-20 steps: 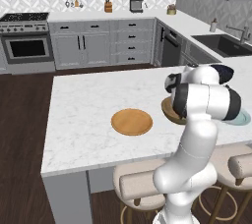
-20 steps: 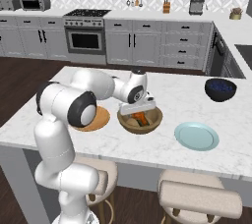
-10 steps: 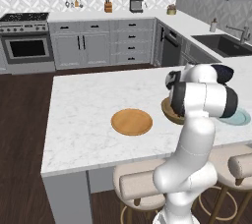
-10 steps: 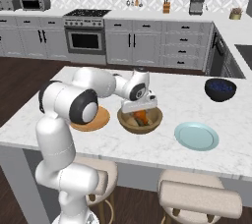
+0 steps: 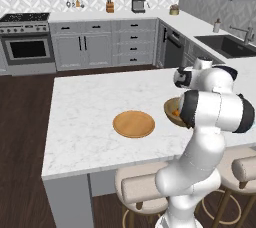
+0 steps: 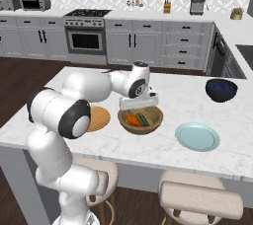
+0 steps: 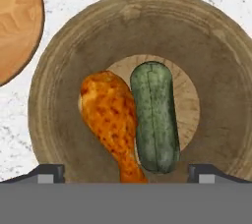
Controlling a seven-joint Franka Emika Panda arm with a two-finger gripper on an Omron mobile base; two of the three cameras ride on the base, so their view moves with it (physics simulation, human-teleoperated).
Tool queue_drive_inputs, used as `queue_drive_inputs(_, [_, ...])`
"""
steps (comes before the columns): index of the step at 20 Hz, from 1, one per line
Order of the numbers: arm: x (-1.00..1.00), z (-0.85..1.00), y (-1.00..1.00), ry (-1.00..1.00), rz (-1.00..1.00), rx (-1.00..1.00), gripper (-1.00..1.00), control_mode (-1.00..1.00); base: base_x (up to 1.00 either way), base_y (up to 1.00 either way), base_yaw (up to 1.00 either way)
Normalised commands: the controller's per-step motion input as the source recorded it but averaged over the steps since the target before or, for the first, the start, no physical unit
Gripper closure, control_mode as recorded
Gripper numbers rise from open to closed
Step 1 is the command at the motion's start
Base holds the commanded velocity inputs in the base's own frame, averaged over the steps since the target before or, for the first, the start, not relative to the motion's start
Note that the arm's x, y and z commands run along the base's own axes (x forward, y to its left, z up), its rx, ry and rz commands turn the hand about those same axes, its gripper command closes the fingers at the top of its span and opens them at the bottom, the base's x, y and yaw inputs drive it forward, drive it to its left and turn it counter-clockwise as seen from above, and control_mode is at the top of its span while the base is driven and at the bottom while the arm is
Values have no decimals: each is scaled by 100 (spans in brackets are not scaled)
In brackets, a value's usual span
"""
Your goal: Pick the chicken drumstick and cucumber from their plates and place them in the bowl. Then put the bowl in the fridge.
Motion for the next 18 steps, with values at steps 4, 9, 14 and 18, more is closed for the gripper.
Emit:
queue_drive_inputs(4, [-33,50,0,3,-44,1,-100,-100,0,0,0])
queue_drive_inputs(9, [-44,25,-14,9,-56,1,-100,-100,0,0,0])
queue_drive_inputs(14, [-48,2,-27,14,-62,4,-100,-100,0,0,0])
queue_drive_inputs(18, [-39,0,-43,1,-60,14,-100,-100,0,0,0])
